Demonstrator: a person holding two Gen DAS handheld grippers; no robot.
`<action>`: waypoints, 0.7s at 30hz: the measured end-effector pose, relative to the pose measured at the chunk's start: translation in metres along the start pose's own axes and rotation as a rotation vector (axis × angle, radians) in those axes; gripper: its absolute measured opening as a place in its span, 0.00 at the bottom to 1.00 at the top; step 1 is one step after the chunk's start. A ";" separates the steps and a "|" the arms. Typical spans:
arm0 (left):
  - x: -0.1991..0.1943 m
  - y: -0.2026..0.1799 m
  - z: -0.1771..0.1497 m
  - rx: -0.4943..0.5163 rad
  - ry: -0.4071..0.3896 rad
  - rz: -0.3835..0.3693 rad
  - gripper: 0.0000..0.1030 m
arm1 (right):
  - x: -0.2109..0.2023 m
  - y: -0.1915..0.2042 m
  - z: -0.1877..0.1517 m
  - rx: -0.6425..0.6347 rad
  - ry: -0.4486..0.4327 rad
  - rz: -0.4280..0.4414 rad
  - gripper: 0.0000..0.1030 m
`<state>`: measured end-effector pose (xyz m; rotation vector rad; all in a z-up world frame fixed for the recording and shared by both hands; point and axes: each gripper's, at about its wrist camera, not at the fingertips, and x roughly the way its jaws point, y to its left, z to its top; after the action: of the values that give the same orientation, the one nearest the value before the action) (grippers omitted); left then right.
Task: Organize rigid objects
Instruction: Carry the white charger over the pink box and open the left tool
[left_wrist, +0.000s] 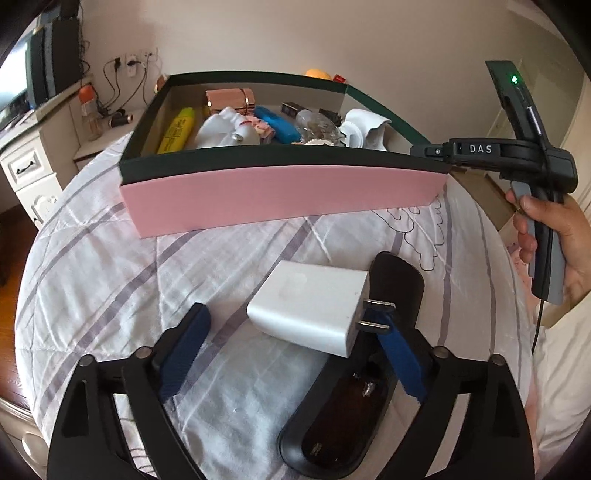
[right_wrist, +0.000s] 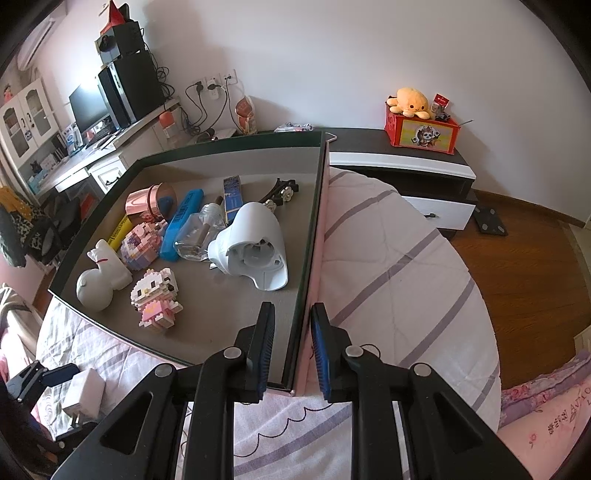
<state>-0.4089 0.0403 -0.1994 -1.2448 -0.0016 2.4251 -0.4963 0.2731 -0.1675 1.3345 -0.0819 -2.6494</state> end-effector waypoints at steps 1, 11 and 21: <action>0.001 -0.001 0.001 0.004 -0.002 0.006 0.91 | 0.000 0.000 0.000 0.001 0.001 0.001 0.20; 0.003 -0.017 0.009 0.062 -0.026 -0.007 0.66 | 0.001 -0.001 0.001 0.005 0.006 0.010 0.20; -0.005 -0.019 0.009 0.101 -0.037 0.081 0.66 | 0.000 -0.001 -0.001 0.001 -0.006 -0.011 0.20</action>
<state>-0.4069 0.0577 -0.1868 -1.1765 0.1621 2.4834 -0.4957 0.2743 -0.1676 1.3310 -0.0766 -2.6626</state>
